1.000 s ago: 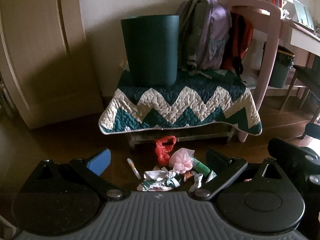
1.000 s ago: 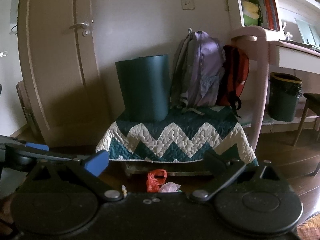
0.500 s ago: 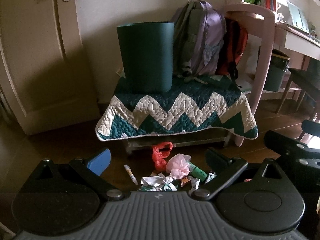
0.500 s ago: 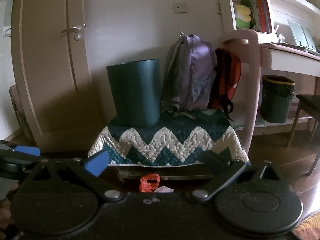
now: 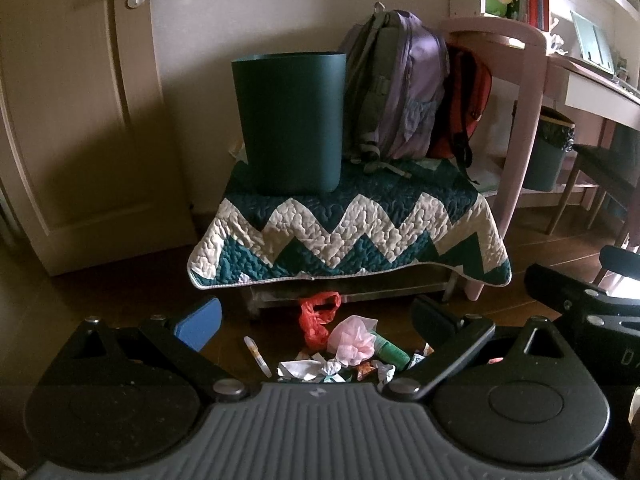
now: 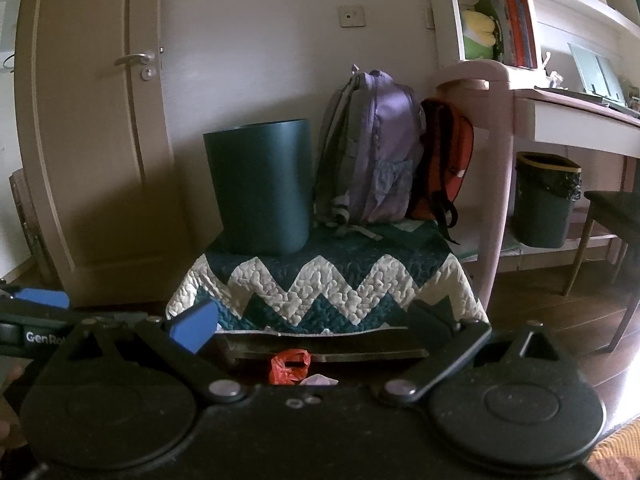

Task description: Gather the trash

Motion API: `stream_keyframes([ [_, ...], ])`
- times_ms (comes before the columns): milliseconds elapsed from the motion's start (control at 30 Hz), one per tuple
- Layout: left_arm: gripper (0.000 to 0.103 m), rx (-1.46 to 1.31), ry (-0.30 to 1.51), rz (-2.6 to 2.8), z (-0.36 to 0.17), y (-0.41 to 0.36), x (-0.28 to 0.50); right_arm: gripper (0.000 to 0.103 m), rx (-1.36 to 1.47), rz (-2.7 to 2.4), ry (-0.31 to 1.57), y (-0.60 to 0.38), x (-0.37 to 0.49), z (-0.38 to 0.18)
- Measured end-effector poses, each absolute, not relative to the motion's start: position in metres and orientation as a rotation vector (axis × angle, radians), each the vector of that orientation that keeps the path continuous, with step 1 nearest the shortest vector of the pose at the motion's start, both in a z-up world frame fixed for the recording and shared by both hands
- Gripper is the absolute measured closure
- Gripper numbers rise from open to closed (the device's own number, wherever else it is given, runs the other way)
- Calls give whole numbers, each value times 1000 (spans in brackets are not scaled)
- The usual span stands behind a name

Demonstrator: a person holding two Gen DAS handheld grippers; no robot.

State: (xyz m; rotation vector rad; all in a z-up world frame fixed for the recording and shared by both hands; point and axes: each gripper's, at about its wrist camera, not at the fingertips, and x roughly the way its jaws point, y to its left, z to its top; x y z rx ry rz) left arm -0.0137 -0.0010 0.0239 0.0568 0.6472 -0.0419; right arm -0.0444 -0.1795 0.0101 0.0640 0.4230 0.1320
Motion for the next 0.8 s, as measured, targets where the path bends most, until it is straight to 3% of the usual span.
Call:
stream_keyframes([
  [800,1,50,679,-40,14,-2,-8,2,55,140,445,-177,-38,6],
])
